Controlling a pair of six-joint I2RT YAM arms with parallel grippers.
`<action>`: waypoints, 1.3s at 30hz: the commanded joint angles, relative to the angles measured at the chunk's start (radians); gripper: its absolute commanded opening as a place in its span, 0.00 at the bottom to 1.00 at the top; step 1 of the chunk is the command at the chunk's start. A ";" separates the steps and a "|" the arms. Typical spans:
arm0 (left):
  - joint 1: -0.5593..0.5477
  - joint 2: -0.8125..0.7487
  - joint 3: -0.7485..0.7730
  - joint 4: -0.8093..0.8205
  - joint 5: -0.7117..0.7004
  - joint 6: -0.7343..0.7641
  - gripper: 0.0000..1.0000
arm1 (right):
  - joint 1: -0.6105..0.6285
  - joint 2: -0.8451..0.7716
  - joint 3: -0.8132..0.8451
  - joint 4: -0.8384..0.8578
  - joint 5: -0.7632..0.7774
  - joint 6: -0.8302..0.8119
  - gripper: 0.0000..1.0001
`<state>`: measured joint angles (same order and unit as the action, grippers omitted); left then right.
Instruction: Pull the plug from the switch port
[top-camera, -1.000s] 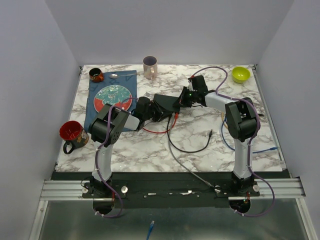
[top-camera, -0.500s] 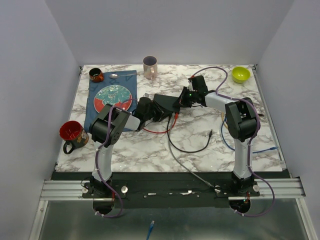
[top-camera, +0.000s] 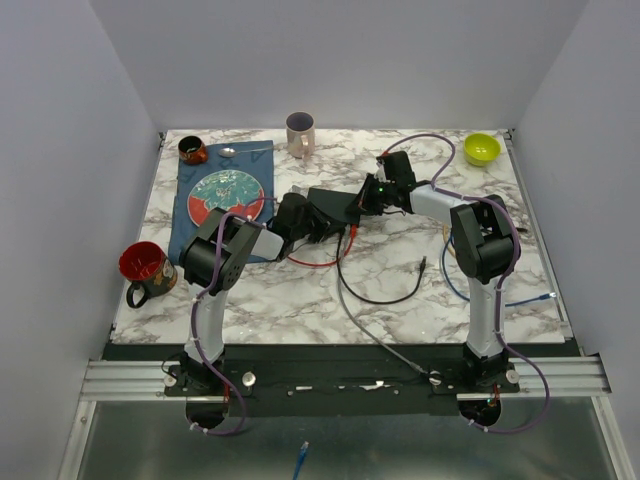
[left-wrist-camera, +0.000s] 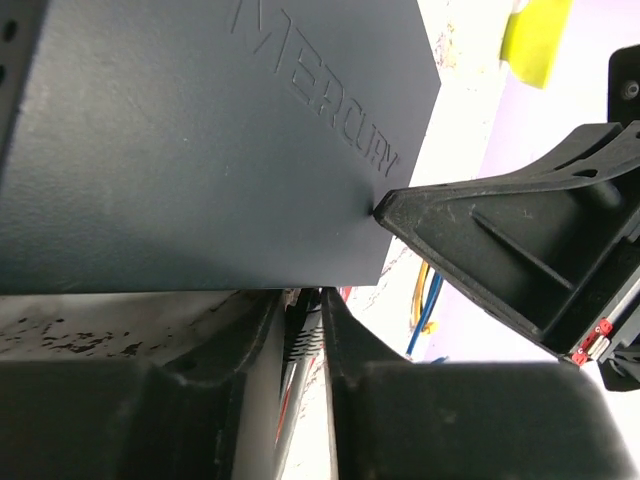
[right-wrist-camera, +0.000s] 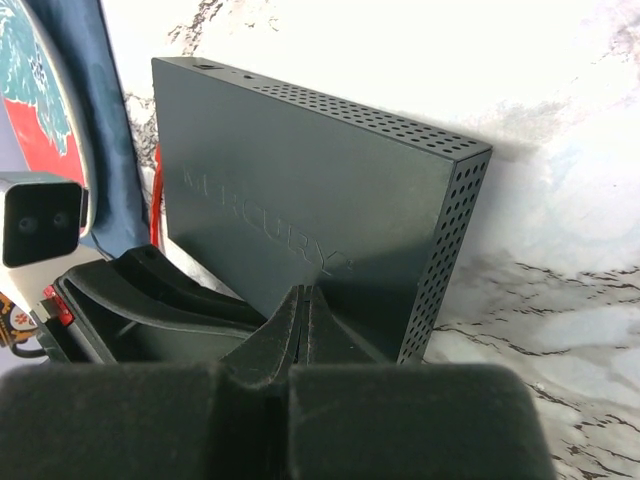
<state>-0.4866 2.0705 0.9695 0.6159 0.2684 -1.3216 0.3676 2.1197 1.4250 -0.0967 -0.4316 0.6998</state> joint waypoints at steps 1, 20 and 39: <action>-0.003 0.002 0.008 -0.059 -0.072 0.005 0.19 | 0.007 0.017 -0.031 -0.034 0.025 -0.010 0.01; 0.013 0.017 -0.052 0.025 -0.043 -0.021 0.00 | 0.085 -0.231 -0.208 -0.025 0.152 -0.080 0.01; 0.014 0.010 -0.075 0.042 -0.020 -0.022 0.00 | 0.091 -0.110 -0.118 -0.109 0.215 -0.091 0.01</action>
<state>-0.4816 2.0693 0.9234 0.6949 0.2630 -1.3510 0.4583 1.9785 1.2606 -0.1661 -0.2756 0.6262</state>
